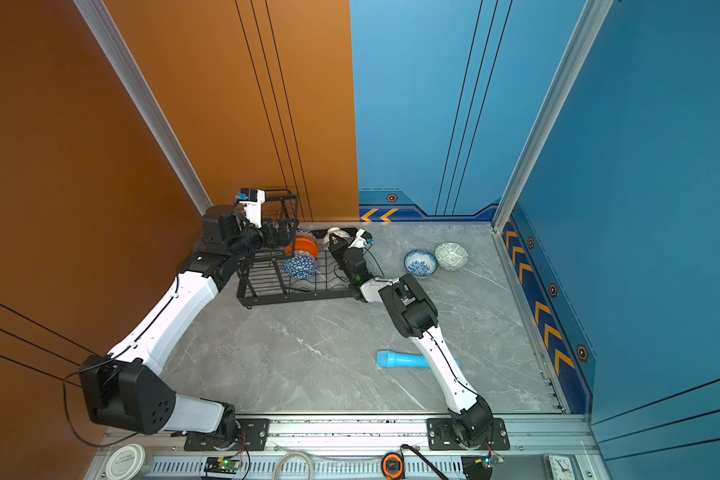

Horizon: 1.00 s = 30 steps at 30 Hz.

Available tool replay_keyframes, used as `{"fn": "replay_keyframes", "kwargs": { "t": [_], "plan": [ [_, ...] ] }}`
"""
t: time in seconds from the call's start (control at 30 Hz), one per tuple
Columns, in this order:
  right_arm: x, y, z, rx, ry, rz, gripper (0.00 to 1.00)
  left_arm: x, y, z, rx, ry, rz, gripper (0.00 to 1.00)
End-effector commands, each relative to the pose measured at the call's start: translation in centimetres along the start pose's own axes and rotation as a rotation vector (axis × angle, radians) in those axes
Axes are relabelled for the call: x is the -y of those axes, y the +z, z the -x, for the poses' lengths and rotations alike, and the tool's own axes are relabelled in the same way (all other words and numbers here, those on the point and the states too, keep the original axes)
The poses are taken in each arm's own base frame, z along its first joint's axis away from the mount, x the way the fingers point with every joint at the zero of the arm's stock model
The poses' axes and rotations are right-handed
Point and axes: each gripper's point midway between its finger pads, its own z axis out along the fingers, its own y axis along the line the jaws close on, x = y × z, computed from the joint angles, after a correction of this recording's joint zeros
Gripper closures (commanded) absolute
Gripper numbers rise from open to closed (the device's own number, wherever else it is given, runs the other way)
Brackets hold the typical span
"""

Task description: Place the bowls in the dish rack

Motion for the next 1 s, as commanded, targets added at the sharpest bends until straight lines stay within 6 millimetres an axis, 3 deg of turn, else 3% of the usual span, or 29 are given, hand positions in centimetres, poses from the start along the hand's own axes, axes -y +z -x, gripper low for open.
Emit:
{"fn": "replay_keyframes", "kwargs": {
  "t": [0.0, 0.53, 0.6, 0.63, 0.7, 0.97],
  "plan": [
    [-1.6, -0.2, 0.4, 0.017, 0.011, -0.012, 1.00, 0.7, -0.2, 0.0, 0.007, 0.002, -0.022, 0.02],
    [-0.6, 0.4, -0.8, -0.035, 0.034, -0.125, 1.00, 0.9, -0.2, 0.0, 0.007, 0.008, -0.023, 0.02],
    [-0.2, 0.4, -0.9, -0.039, 0.036, -0.138, 0.96, 0.9, -0.2, 0.0, 0.008, 0.008, -0.024, 0.02],
    [-1.2, 0.9, -0.7, -0.037, 0.040, -0.118, 0.93, 0.9, -0.2, -0.1, 0.007, 0.008, -0.024, 0.02],
    [-1.4, 1.0, -0.7, -0.039, 0.041, -0.123, 0.89, 0.9, -0.2, 0.0, 0.008, 0.008, -0.023, 0.02],
    [-1.0, 1.3, -0.6, -0.044, 0.041, -0.140, 0.87, 0.8, -0.2, 0.0, 0.008, 0.009, -0.021, 0.02]
  ]
}}
